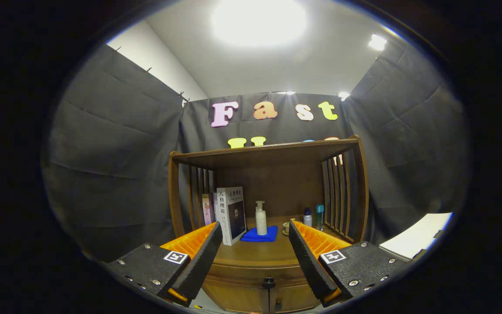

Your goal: Pull open the drawer, take out the items inside it, and place them on the countertop above the cabinet.

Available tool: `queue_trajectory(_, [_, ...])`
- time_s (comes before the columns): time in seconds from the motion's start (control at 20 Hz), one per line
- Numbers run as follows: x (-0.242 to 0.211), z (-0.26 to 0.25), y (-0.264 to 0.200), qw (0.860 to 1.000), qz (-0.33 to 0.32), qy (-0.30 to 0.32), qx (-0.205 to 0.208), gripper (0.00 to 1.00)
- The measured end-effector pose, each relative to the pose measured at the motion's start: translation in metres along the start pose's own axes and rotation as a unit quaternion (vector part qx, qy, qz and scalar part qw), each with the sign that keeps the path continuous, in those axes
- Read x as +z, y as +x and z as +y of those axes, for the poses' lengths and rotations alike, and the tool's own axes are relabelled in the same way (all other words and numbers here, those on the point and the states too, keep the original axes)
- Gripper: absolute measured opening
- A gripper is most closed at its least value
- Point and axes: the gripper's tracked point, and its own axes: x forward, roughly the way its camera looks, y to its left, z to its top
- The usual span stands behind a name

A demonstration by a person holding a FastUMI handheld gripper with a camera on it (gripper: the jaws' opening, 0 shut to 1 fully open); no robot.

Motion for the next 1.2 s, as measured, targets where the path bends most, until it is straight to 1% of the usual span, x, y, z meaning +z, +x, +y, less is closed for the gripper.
queue_trajectory(0.35, [-0.007, 0.002, 0.002, 1.0, 0.006, -0.017, -0.003, 0.95])
queue_trajectory(0.55, [-0.024, 0.008, 0.009, 0.999, 0.016, -0.042, 0.002, 0.95])
queue_trajectory(0.65, [-0.035, 0.005, 0.011, 0.998, 0.027, -0.061, -0.003, 0.95])
queue_trajectory(0.75, [-0.05, 0.0, 0.015, 0.996, 0.05, -0.068, -0.016, 0.95])
queue_trajectory(0.85, [-0.055, -0.004, 0.016, 0.996, 0.055, -0.065, -0.028, 0.95])
queue_trajectory(0.95, [-0.066, -0.005, 0.02, 0.996, 0.067, -0.058, -0.03, 0.95])
queue_trajectory(1.05, [-0.086, -0.004, 0.026, 0.995, 0.082, -0.046, -0.023, 0.95])
queue_trajectory(1.2, [-0.124, -0.013, 0.038, 0.993, 0.112, -0.024, -0.031, 0.95])
